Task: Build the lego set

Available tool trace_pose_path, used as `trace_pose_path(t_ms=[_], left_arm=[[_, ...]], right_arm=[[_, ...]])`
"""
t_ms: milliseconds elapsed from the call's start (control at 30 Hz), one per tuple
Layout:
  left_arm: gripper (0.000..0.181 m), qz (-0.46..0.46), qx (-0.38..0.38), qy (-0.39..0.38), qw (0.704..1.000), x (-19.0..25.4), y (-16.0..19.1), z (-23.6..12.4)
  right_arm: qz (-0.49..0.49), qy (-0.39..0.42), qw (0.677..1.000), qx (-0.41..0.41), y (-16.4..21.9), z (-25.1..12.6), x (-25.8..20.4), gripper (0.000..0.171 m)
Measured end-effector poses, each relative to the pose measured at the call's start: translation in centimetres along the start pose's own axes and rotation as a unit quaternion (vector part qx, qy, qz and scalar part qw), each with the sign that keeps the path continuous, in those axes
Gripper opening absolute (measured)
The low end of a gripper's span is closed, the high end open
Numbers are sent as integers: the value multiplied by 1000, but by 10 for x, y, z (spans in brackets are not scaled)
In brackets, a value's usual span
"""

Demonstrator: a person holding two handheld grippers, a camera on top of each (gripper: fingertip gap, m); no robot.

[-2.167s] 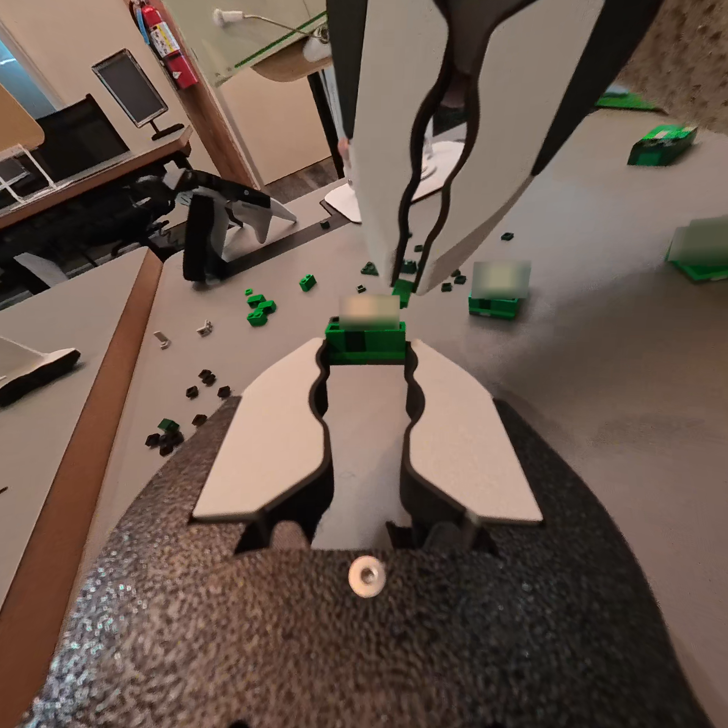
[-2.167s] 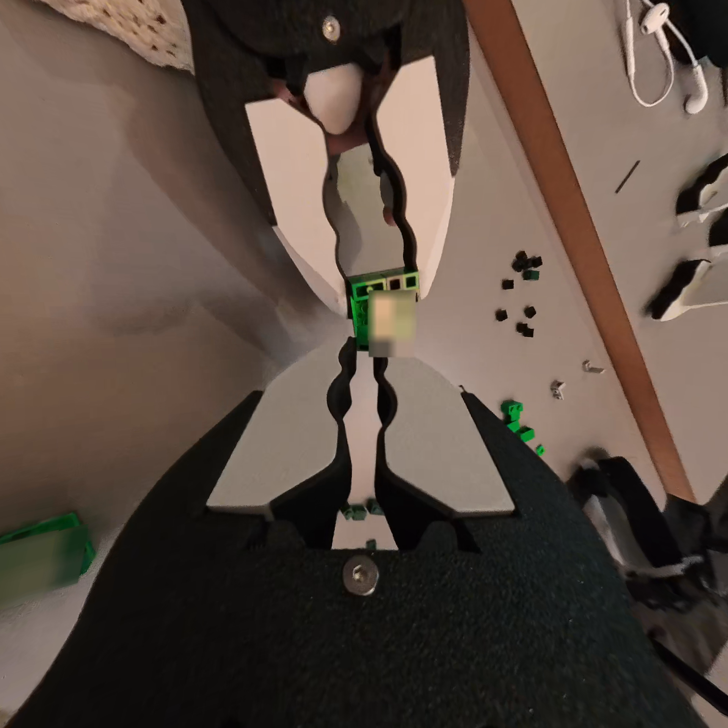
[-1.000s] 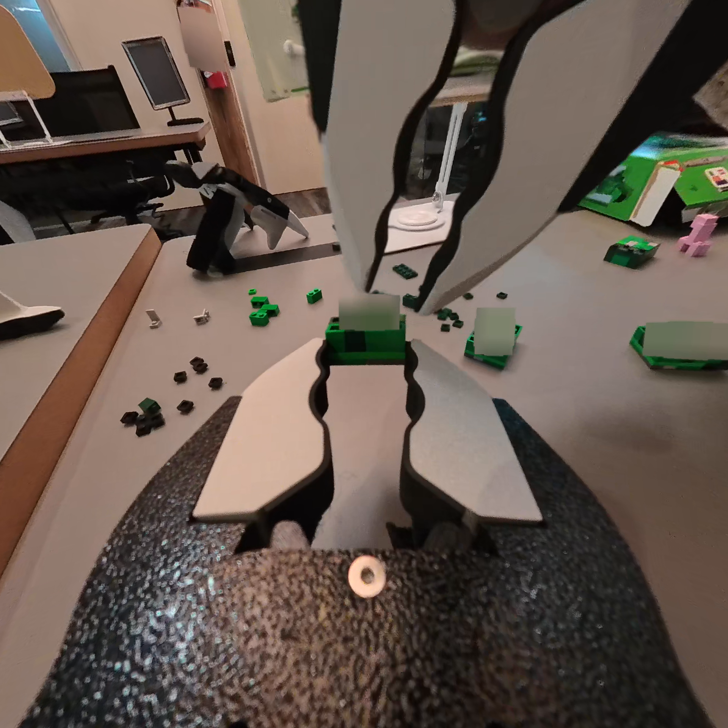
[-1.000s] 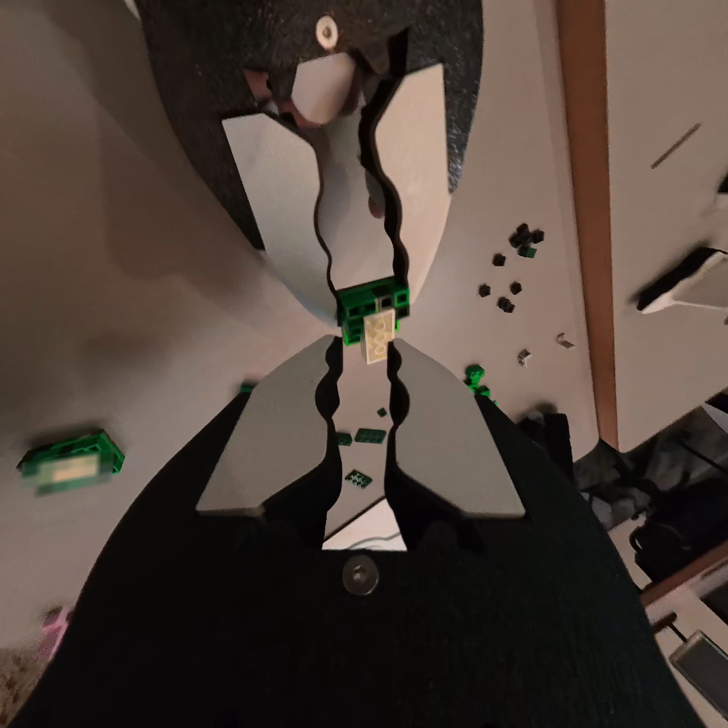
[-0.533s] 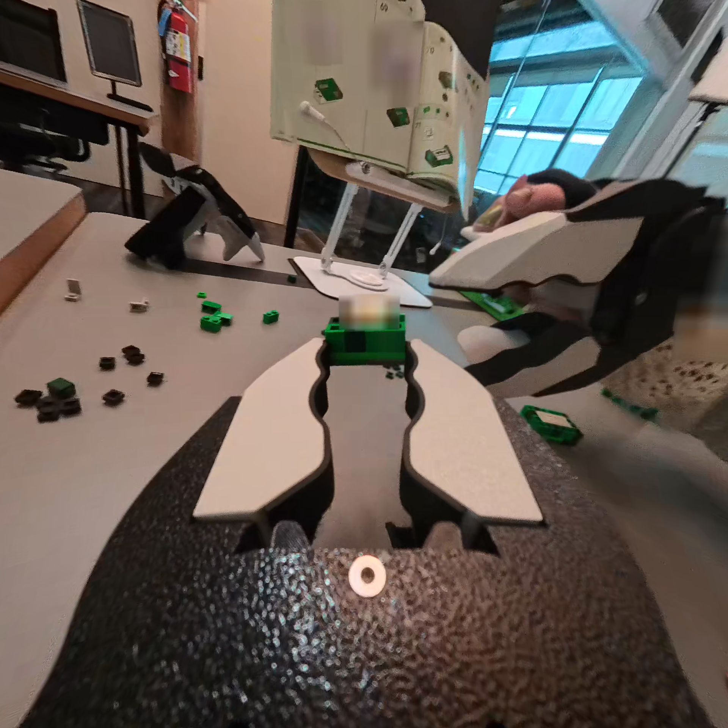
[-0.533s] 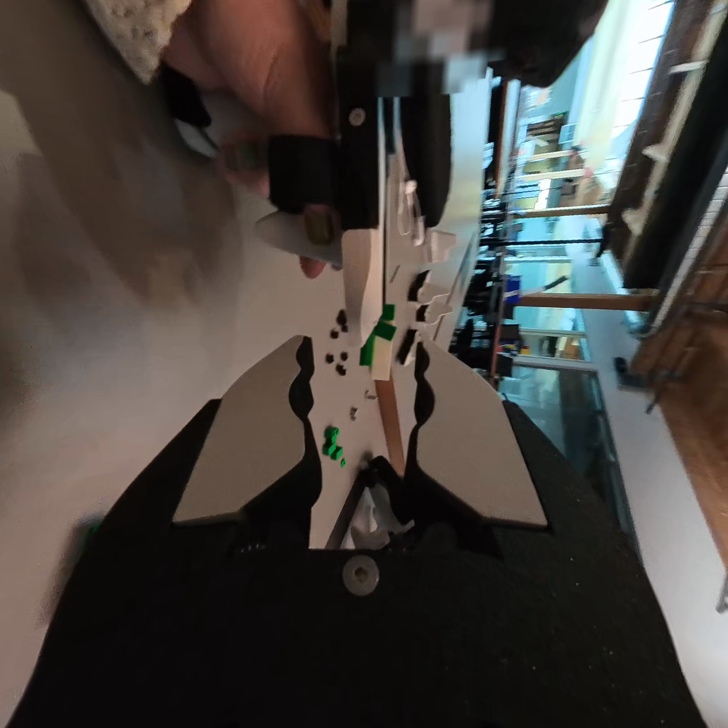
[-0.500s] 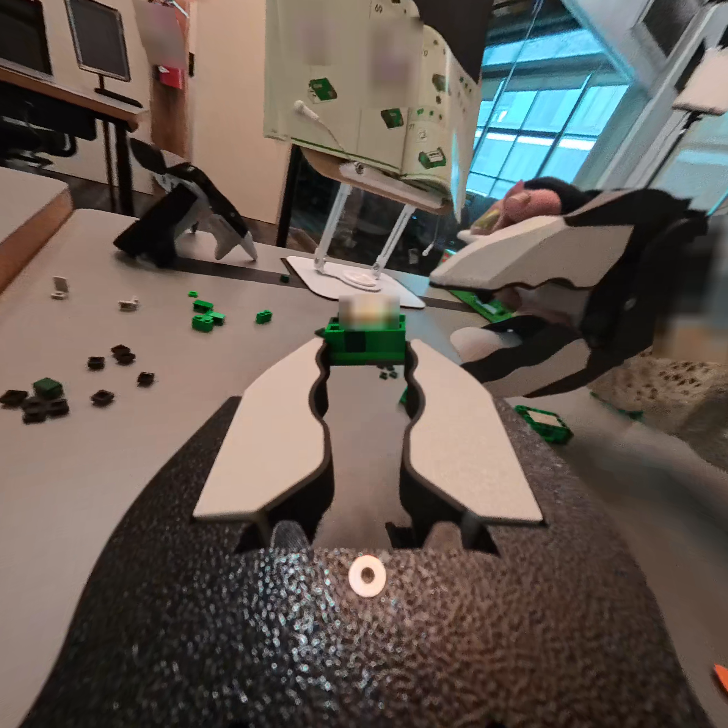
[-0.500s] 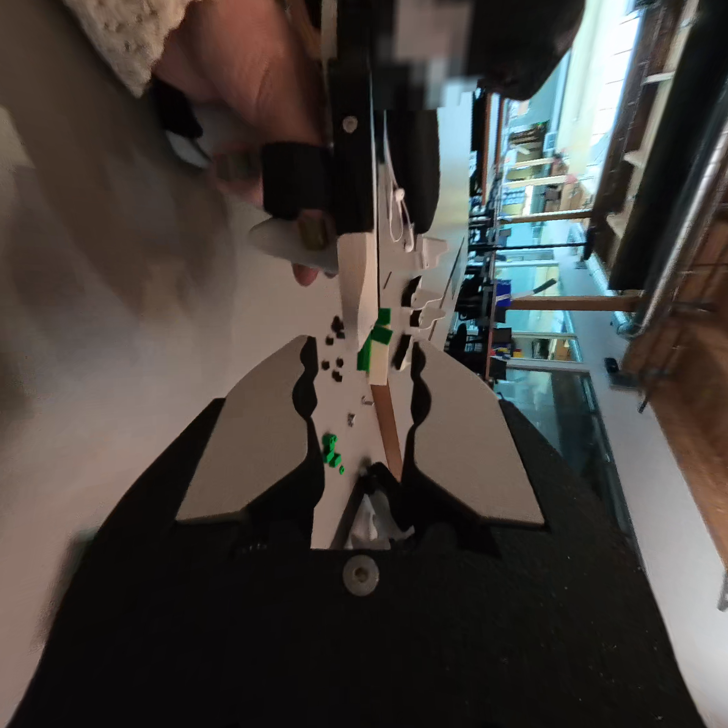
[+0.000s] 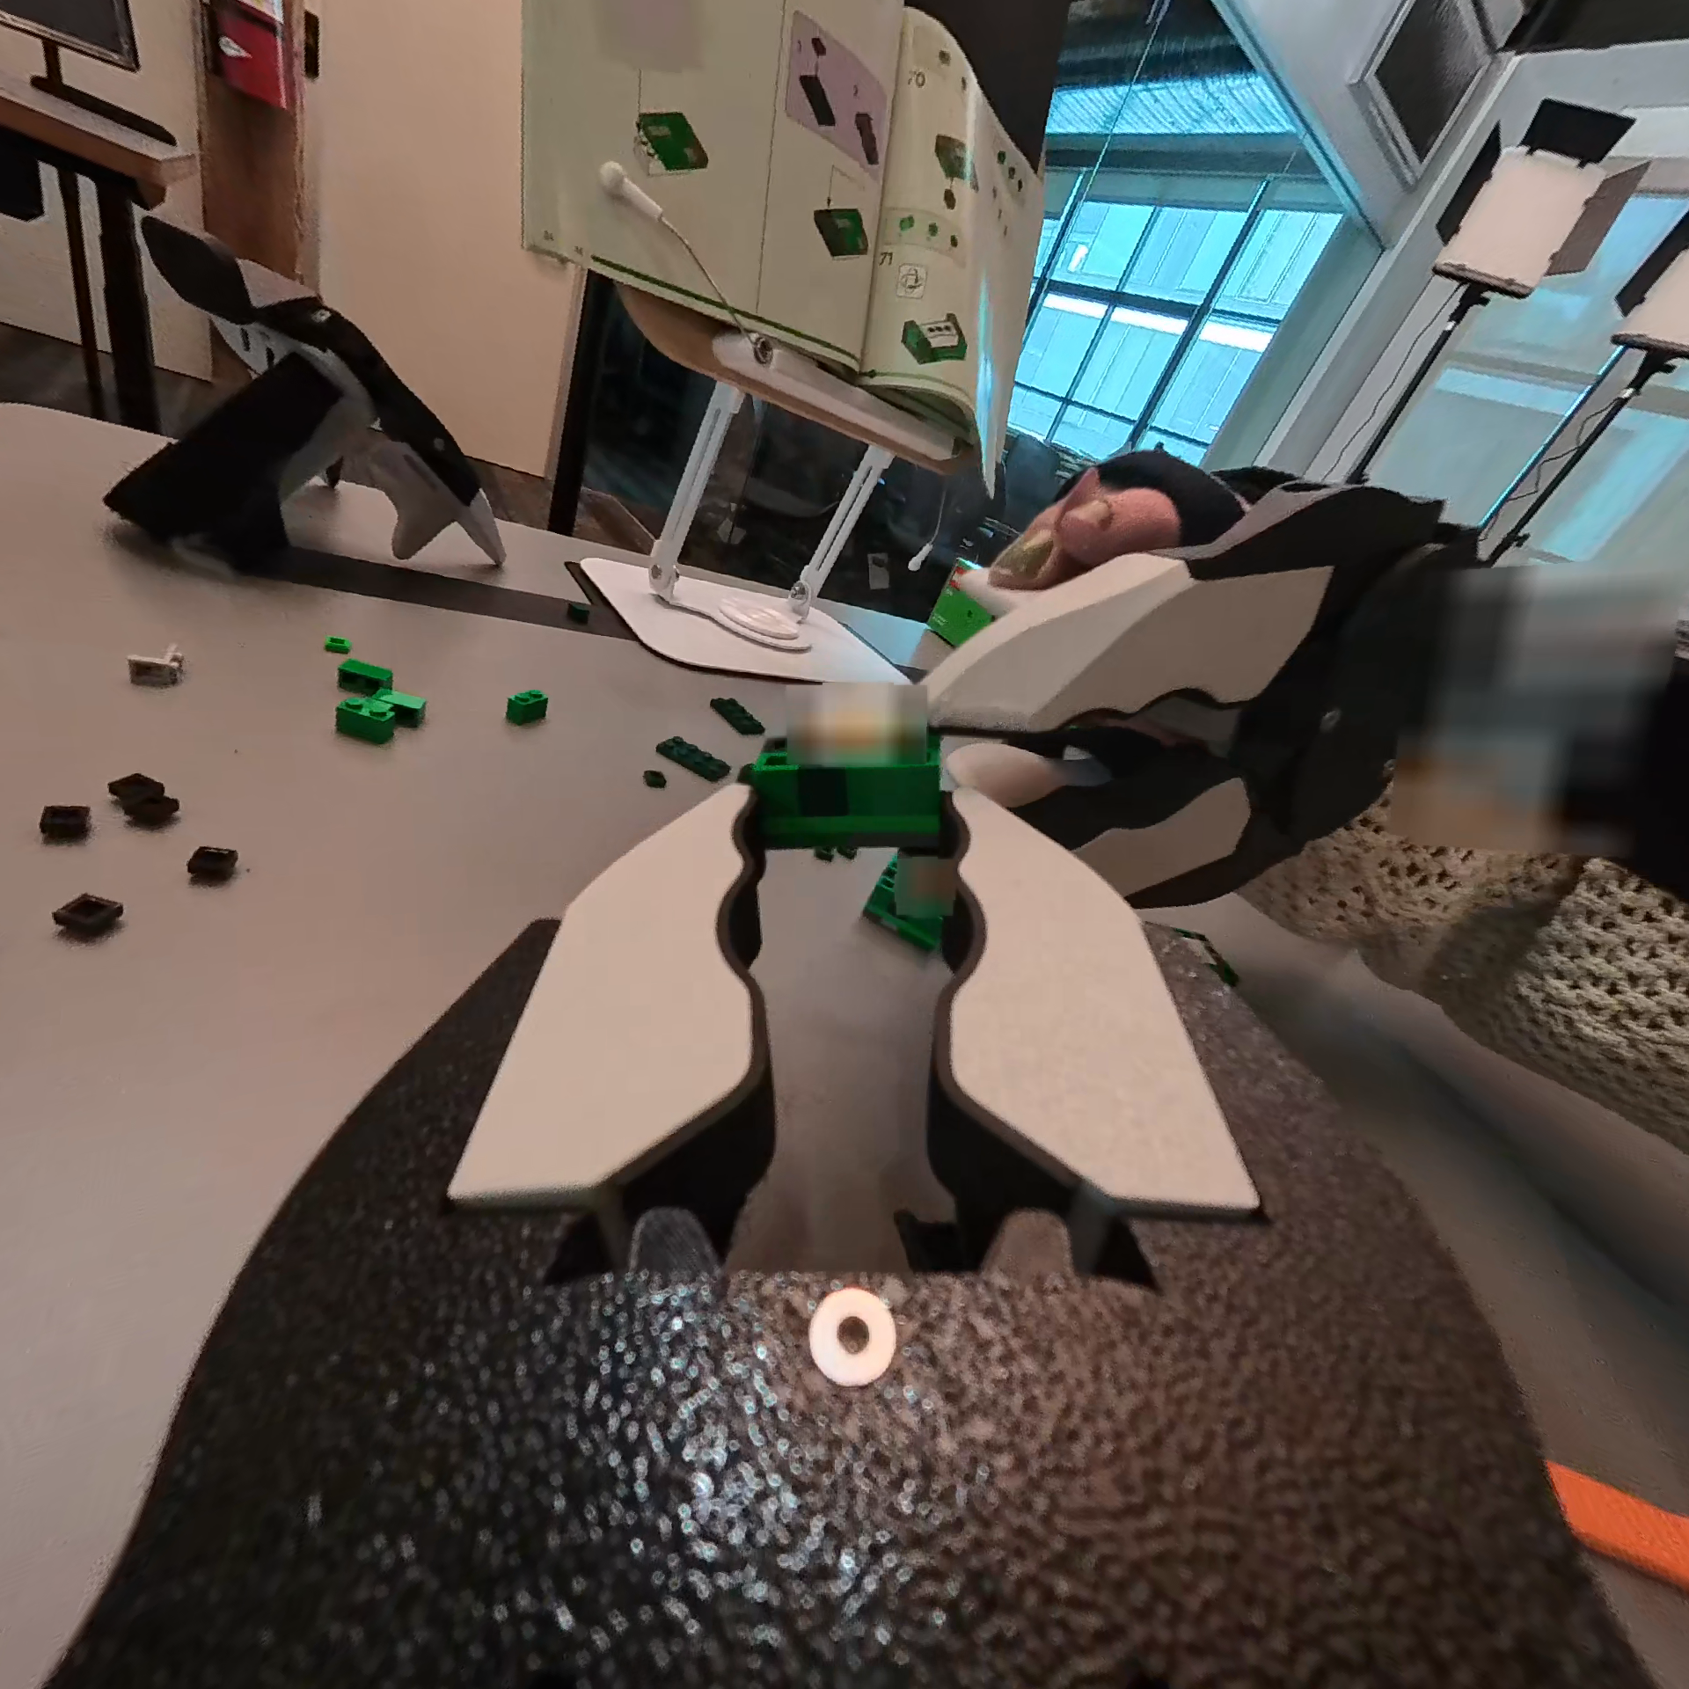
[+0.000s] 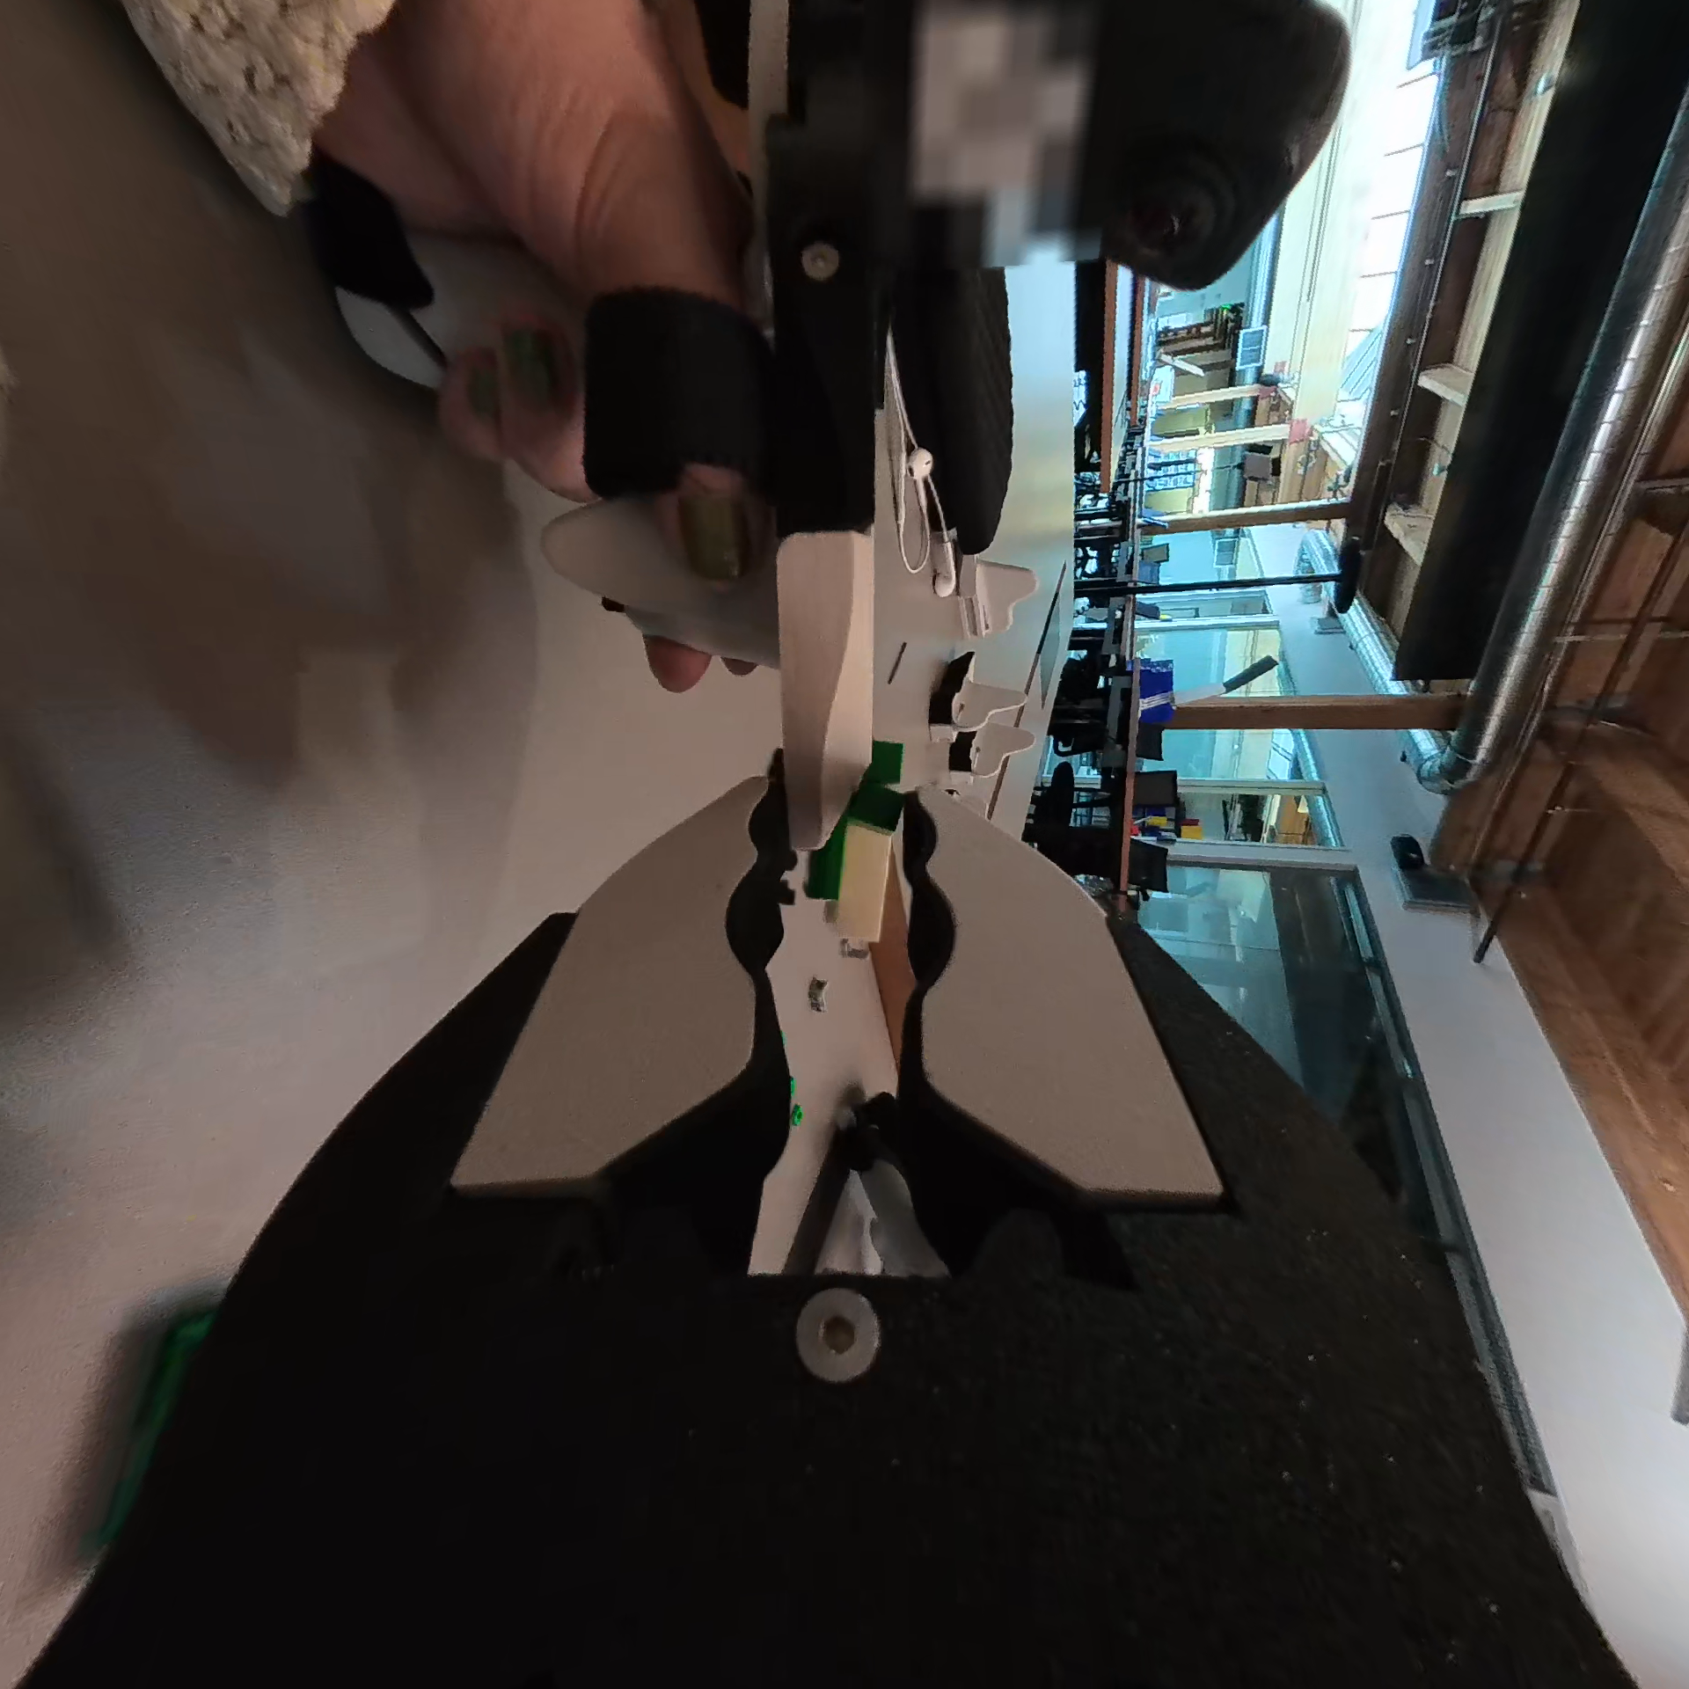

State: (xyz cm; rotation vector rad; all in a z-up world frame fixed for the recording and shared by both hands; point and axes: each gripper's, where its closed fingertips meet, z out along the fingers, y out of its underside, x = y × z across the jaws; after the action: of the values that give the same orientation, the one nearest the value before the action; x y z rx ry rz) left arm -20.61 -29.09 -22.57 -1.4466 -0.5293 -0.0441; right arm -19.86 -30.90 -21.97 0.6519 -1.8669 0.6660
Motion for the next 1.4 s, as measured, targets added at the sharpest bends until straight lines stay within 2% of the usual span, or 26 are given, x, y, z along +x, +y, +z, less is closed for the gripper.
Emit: trace_pose_path(t_ms=[233,533,633,700,767,967,1167,1267,1400], left_arm=[[36,-20,-3,26,999,6,1,1],[36,-3,-1,32,999,10,0,1],[36,58,-28,-13,998,1,5,0],[36,91,-62,-34,993,-3,13,0],[36,102,-109,-44,988,-6,26,2],[36,110,-228,-64,965,-11,60,5],[36,133,-302,-89,940,-9,84,4],[36,134,-326,-107,930,-7,94,-2],[36,150,-347,-127,917,-4,102,-14]], right_arm=[[-2,-30,999,22,-4,-5,-4,18],[54,-23,998,36,-6,-10,-4,17],[94,-39,995,15,3,-19,-7,37],[127,-48,991,-9,13,-27,-10,42],[165,-39,985,-39,22,-39,-9,40],[354,-8,926,-136,34,-75,-23,36],[503,62,847,-163,37,-103,-49,32],[553,97,812,-160,40,-115,-61,33],[574,144,789,-163,45,-130,-78,36]])
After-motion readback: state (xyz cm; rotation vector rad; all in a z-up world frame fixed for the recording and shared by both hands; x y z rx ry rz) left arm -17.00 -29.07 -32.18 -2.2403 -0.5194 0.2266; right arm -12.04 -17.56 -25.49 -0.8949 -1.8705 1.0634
